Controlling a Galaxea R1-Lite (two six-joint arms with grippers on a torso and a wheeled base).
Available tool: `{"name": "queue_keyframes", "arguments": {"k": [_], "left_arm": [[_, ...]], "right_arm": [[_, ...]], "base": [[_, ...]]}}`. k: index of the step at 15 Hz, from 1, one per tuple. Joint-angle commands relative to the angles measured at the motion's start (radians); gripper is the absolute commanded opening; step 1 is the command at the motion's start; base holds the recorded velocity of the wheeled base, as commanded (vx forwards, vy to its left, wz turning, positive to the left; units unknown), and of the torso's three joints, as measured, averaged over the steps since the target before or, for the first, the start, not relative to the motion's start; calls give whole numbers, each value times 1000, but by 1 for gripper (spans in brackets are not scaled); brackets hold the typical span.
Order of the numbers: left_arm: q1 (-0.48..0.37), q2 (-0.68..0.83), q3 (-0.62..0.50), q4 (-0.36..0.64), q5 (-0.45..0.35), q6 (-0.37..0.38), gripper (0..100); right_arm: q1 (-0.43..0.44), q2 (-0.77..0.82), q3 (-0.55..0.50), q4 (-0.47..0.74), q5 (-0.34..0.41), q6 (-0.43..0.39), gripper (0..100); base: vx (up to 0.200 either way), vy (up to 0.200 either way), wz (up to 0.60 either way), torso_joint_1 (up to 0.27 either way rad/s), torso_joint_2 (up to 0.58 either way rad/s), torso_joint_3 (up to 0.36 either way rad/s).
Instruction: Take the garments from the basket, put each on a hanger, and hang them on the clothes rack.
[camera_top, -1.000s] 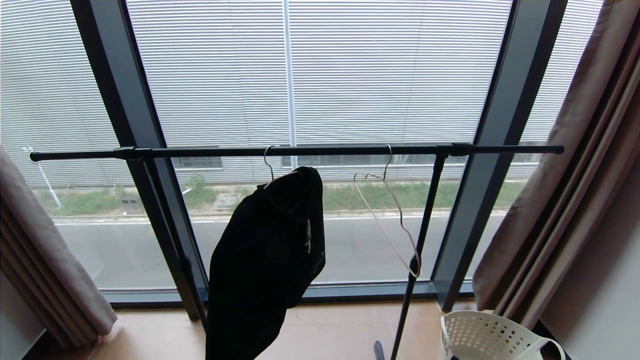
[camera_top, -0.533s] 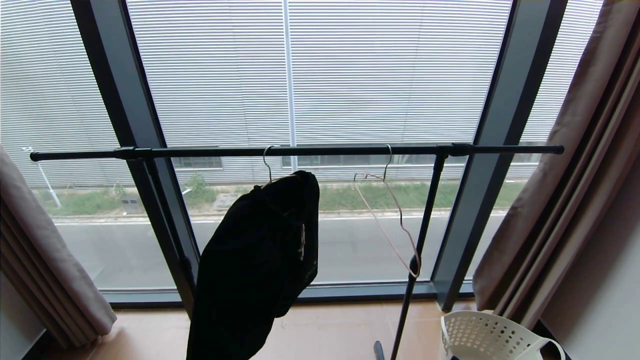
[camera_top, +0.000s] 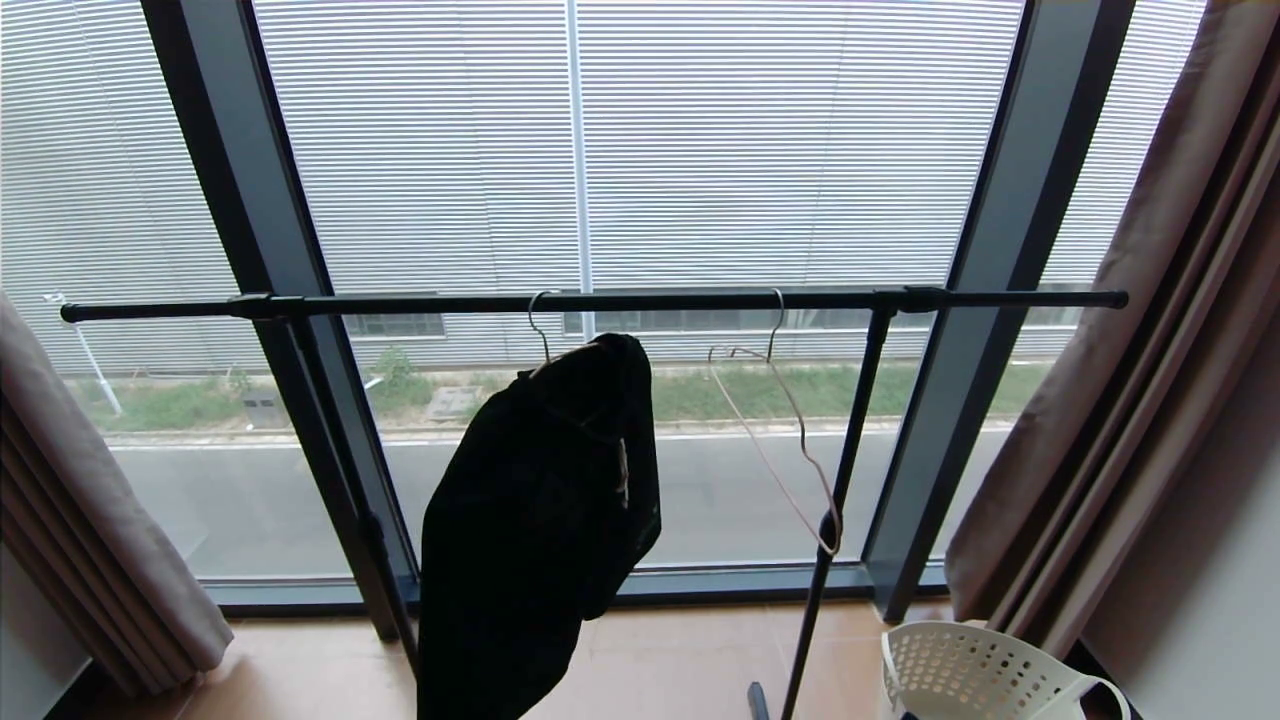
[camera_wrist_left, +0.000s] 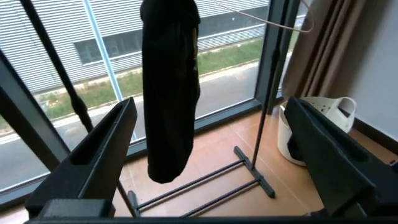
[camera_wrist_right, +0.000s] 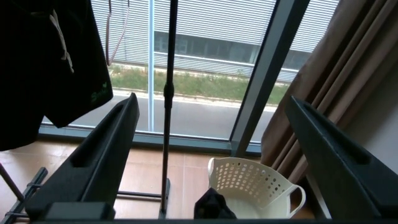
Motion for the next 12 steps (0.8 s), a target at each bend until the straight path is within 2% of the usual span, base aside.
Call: {"name": "queue_keyframes", "arguments": {"k": [1,2,3,4,7,10,12], "left_arm": [[14,-56,5,-3,36,-5,100],[7,-80,11,-6,117,-4,100],[6,-80,11,-7,123,-4,100],[7,-82,14,-13,234,-11,100],[6,-80,15,-18,332,4,100],[6,-82,15,-18,335,-1,100],[6,-82,15,-21,340,-48,100]], "right_arm": [[0,4,1,-4,-3,2,100],[0,4,3,-6,-8,7,100],[0,4,3,-6,-9,9,100],[0,3,3,-9,-15,19,100],[0,4,3,-10,-18,59,100],[-2,3,12,-4,-28,76,100],[-2,3,12,-3,-26,71,100]], "base": [[0,0,0,0,0,0],[0,0,0,0,0,0],[0,0,0,0,0,0],[0,0,0,0,0,0],[0,0,0,0,0,0],[0,0,0,0,0,0],[0,0,0,0,0,0]]}}
